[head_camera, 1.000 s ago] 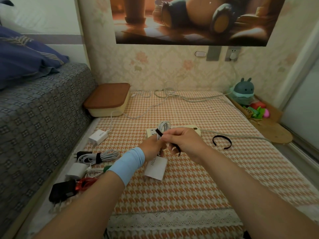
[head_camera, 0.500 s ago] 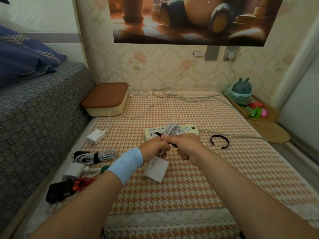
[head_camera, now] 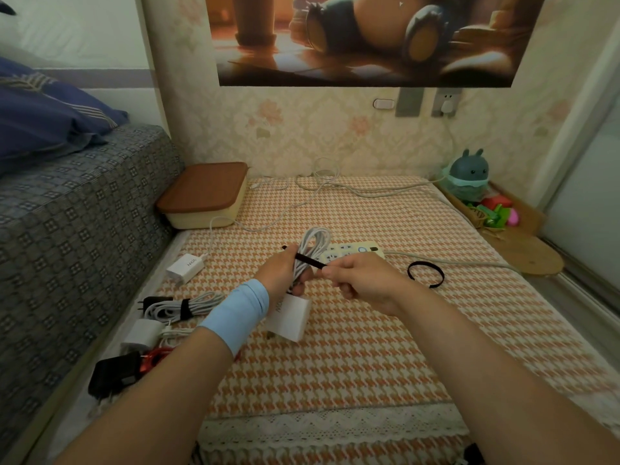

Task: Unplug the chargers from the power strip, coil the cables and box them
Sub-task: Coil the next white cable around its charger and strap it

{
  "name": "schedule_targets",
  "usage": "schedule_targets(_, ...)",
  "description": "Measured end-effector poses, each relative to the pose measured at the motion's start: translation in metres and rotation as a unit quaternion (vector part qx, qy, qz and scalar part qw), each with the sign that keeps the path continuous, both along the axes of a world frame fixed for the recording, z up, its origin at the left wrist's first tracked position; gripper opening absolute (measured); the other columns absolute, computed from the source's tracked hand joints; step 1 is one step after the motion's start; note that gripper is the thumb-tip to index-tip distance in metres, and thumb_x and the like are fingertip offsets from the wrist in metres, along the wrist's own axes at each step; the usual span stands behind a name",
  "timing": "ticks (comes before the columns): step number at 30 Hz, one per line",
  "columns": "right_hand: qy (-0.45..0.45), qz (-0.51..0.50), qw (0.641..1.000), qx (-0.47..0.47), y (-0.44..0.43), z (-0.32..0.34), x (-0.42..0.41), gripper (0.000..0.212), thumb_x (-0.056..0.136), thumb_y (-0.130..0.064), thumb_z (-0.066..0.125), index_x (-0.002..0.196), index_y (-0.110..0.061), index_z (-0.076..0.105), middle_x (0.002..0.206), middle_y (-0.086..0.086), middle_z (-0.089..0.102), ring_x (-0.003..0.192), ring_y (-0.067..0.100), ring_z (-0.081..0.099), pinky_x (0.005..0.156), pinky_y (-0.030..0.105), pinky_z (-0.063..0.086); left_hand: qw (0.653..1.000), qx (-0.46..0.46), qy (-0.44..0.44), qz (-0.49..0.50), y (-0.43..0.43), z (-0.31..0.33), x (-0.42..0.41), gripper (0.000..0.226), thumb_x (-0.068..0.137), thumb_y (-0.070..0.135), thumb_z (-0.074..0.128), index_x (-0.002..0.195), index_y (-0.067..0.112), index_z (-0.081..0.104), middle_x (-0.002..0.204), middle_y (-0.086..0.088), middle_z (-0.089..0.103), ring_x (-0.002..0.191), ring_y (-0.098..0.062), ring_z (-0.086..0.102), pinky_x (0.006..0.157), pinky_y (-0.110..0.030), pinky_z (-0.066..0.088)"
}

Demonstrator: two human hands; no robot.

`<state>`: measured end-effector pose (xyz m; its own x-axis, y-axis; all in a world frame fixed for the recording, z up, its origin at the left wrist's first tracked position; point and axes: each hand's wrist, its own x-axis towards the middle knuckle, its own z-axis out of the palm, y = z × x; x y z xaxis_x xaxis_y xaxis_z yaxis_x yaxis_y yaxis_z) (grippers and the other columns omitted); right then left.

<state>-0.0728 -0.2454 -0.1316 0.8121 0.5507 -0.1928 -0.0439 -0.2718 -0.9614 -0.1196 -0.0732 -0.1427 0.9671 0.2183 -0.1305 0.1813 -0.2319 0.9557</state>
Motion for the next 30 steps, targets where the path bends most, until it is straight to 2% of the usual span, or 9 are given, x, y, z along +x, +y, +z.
schedule_targets(4, 0.003, 0.014, 1.0, -0.022, -0.002, -0.005, 0.0, 0.015, 0.098, -0.019, 0.066, 0.106, -0.013, 0.077, 0.089, 0.001, 0.072, 0.065, 0.015, 0.056, 0.06, 0.029, 0.048, 1.0, 0.01, -0.011, -0.008, 0.002, 0.001, -0.003, 0.047, 0.104, 0.038, 0.025, 0.076, 0.008, 0.048, 0.063, -0.012, 0.049, 0.046, -0.021, 0.038, 0.052, -0.031, 0.035)
schedule_targets(7, -0.021, 0.006, 0.999, -0.045, 0.0, -0.009, 0.002, 0.016, 0.098, -0.022, 0.066, 0.108, -0.019, 0.078, 0.091, -0.001, 0.067, 0.074, 0.015, 0.054, 0.065, 0.029, 0.049, 1.0, 0.011, -0.022, 0.014, -0.002, 0.002, -0.005, 0.046, 0.104, 0.038, 0.027, 0.08, 0.006, 0.049, 0.067, -0.016, 0.049, 0.042, -0.02, 0.04, 0.048, -0.029, 0.037)
schedule_targets(11, -0.055, 0.012, 0.997, -0.058, 0.003, -0.008, 0.002, 0.016, 0.099, -0.025, 0.065, 0.109, -0.024, 0.077, 0.096, -0.014, 0.071, 0.075, 0.005, 0.056, 0.068, 0.03, 0.046, 0.998, 0.042, -0.042, -0.009, 0.0, 0.003, -0.005, 0.057, 0.104, 0.038, 0.027, 0.068, 0.003, 0.053, 0.063, -0.019, 0.052, 0.041, -0.022, 0.041, 0.047, -0.027, 0.036)
schedule_targets(15, -0.039, 0.04, 0.996, -0.067, -0.003, -0.009, 0.008, 0.019, 0.096, -0.022, 0.069, 0.109, -0.013, 0.078, 0.063, -0.006, 0.063, 0.046, 0.011, 0.039, 0.049, 0.025, 0.037, 0.993, 0.073, -0.051, -0.074, 0.001, 0.003, -0.012, 0.043, 0.105, 0.035, 0.034, 0.083, 0.004, 0.053, 0.062, -0.01, 0.06, 0.044, -0.022, 0.045, 0.047, -0.028, 0.04)
schedule_targets(17, -0.001, 0.04, 0.998, -0.054, -0.006, -0.009, 0.009, 0.021, 0.094, -0.021, 0.071, 0.107, -0.005, 0.076, 0.066, 0.003, 0.063, 0.047, 0.015, 0.05, 0.049, 0.028, 0.044, 0.987, 0.103, -0.065, -0.103, -0.001, 0.007, -0.017, 0.036, 0.105, 0.03, 0.037, 0.083, 0.007, 0.053, 0.063, -0.007, 0.065, 0.046, -0.022, 0.045, 0.047, -0.029, 0.041)
schedule_targets(22, 0.138, 0.11, 0.984, 0.021, -0.013, -0.004, 0.012, 0.031, 0.108, -0.011, 0.041, 0.124, -0.004, 0.066, 0.109, 0.014, 0.074, 0.083, 0.021, 0.074, 0.076, 0.035, 0.061, 0.975, 0.171, -0.08, -0.117, 0.004, 0.013, -0.02, 0.037, 0.103, 0.031, 0.045, 0.086, -0.001, 0.057, 0.071, -0.02, 0.068, 0.045, -0.02, 0.048, 0.043, -0.026, 0.042)
schedule_targets(25, 0.232, 0.118, 0.962, 0.088, -0.019, -0.002, 0.017, 0.042, 0.102, -0.011, 0.032, 0.122, 0.009, 0.063, 0.119, 0.024, 0.069, 0.099, 0.035, 0.071, 0.087, 0.048, 0.058, 0.959, 0.235, -0.071, -0.144, 0.005, 0.012, -0.024, 0.038, 0.102, 0.033, 0.046, 0.085, 0.003, 0.062, 0.071, -0.009, 0.073, 0.048, -0.022, 0.051, 0.049, -0.032, 0.047)
schedule_targets(28, 0.205, 0.106, 0.972, 0.047, -0.014, -0.005, 0.016, 0.033, 0.097, -0.013, 0.039, 0.115, 0.006, 0.059, 0.115, 0.026, 0.064, 0.1, 0.038, 0.067, 0.094, 0.054, 0.056, 0.943, 0.293, -0.071, -0.141, 0.007, 0.009, -0.024, 0.039, 0.099, 0.038, 0.05, 0.081, 0.006, 0.063, 0.076, -0.016, 0.07, 0.058, -0.032, 0.057, 0.06, -0.043, 0.049)
schedule_targets(30, 0.177, 0.081, 0.981, 0.011, -0.01, -0.005, 0.016, 0.026, 0.096, -0.016, 0.044, 0.111, 0.0, 0.059, 0.111, 0.023, 0.063, 0.097, 0.035, 0.068, 0.098, 0.056, 0.053, 0.939, 0.31, -0.07, -0.132, 0.007, 0.01, -0.024, 0.038, 0.098, 0.038, 0.052, 0.081, 0.005, 0.063, 0.075, -0.018, 0.067, 0.058, -0.027, 0.052, 0.062, -0.042, 0.046)
